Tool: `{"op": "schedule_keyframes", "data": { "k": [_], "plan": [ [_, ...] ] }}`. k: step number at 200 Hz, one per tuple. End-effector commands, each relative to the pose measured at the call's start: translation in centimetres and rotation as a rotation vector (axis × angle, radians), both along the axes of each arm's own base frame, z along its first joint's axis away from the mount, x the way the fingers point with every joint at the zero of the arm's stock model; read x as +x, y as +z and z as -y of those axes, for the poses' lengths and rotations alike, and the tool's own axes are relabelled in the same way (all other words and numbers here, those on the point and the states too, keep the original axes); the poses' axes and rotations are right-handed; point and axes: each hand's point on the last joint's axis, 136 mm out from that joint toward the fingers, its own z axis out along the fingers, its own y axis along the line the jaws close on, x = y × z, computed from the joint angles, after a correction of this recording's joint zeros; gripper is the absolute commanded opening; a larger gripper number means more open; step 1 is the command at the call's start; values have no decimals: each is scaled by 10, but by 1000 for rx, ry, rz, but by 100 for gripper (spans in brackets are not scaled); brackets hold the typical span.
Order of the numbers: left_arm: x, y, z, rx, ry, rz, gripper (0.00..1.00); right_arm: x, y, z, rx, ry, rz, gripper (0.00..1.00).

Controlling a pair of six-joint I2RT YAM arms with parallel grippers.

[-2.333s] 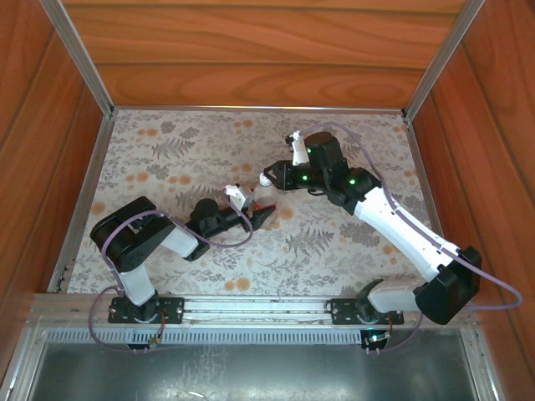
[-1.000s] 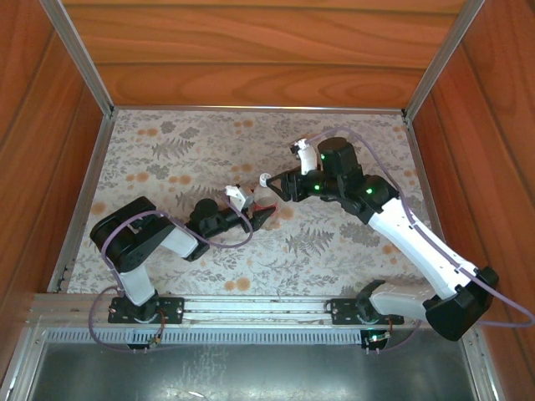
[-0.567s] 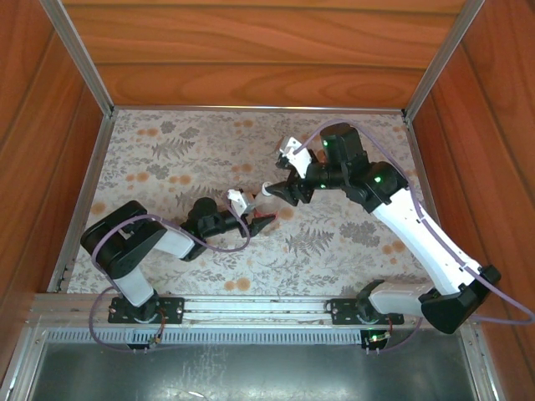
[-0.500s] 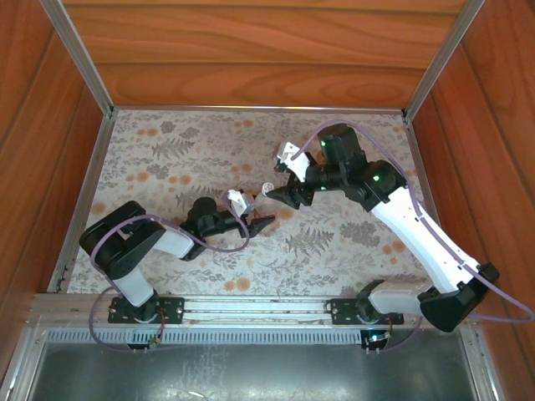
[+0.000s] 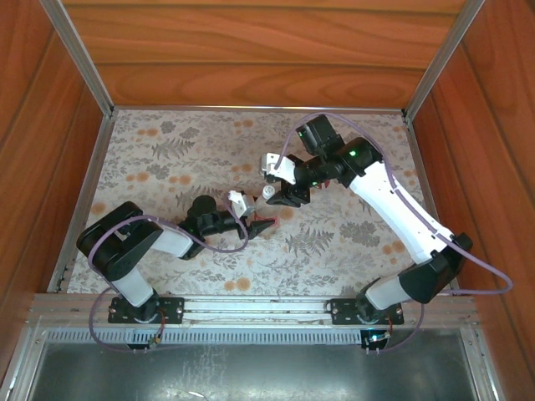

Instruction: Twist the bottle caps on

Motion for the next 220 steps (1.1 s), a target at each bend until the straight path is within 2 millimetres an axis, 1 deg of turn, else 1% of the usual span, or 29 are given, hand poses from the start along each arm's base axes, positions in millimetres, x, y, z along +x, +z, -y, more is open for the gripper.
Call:
{"op": "schedule_keyframes", "data": {
  "k": [1,33,67,116,124,136,152,170,196,210,220],
  "plan": [
    [-11,-43,-3,115,-45,-121,70,-4,-3,-2,-11,50,-23,61],
    [-9,-45,0,116,-52,-135,70,-3,-12,-2,-39,49,-53,55],
    [-8,-45,0,115,-46,-135,70,-3,-14,-1,-46,45,-59,38],
    [-4,-42,-1,109,-19,-145,70,0,-18,-1,-61,7,-84,32],
    [-3,-42,-2,109,-5,-148,70,2,-20,-1,-62,-16,-95,29],
    [4,-41,-4,106,35,-152,70,5,-22,-1,-61,-71,-116,26],
    [16,-41,-9,108,126,-157,70,11,-24,-2,-50,-166,-145,27],
    [33,-40,-19,110,251,-148,70,19,-23,-2,-31,-306,-181,26],
    [47,-35,-29,111,367,-118,69,24,-20,-5,14,-514,-261,23],
    [52,-28,-35,102,416,-98,69,30,-23,-4,29,-662,-317,21],
    [55,-24,-39,101,445,-85,69,30,-28,-3,23,-744,-358,21]
  ]
}}
